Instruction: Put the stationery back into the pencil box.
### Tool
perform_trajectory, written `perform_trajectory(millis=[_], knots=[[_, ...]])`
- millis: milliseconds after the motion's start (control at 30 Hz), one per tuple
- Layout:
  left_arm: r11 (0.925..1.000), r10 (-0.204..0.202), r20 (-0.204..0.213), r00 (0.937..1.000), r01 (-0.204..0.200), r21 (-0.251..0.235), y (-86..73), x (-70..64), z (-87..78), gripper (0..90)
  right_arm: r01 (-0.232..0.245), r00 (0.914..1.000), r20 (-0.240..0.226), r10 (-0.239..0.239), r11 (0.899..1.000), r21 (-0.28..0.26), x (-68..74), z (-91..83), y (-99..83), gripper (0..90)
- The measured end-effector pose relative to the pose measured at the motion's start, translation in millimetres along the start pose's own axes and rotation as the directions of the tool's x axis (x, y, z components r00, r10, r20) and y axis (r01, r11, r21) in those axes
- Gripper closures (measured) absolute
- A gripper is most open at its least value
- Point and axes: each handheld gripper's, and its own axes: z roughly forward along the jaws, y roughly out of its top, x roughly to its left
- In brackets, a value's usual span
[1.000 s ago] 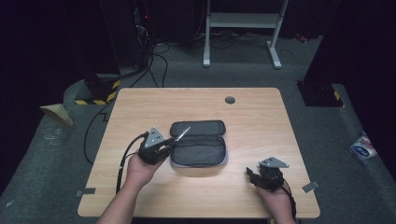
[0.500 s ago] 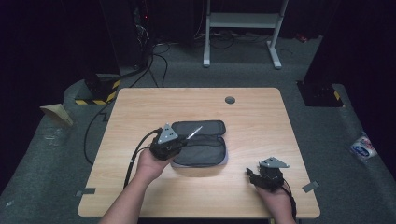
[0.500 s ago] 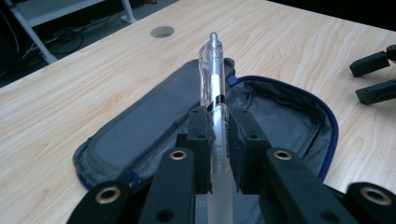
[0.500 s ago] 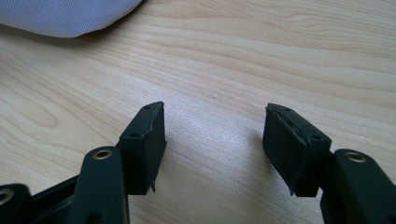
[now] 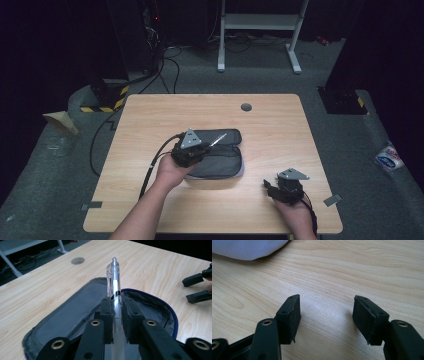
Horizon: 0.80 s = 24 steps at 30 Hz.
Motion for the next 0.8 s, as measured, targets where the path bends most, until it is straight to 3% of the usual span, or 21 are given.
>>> perform_trajectory(millis=[533, 800], knots=[[0.9984, -0.008, 0.058, 0.9983, 0.005, 0.056, -10.6, 0.8, 23.7, 79.1, 0.002, 1.0, 0.002, -0.002, 1.0, 0.0, 0.3, 0.1, 0.0, 39.0], [0.9944, 0.015, 0.094, 0.9955, -0.024, 0.103, -19.0, -4.2, 38.0, 79.0, 0.003, 1.0, 0.003, -0.003, 1.0, 0.0, 0.5, 0.0, 0.0, 39.2]])
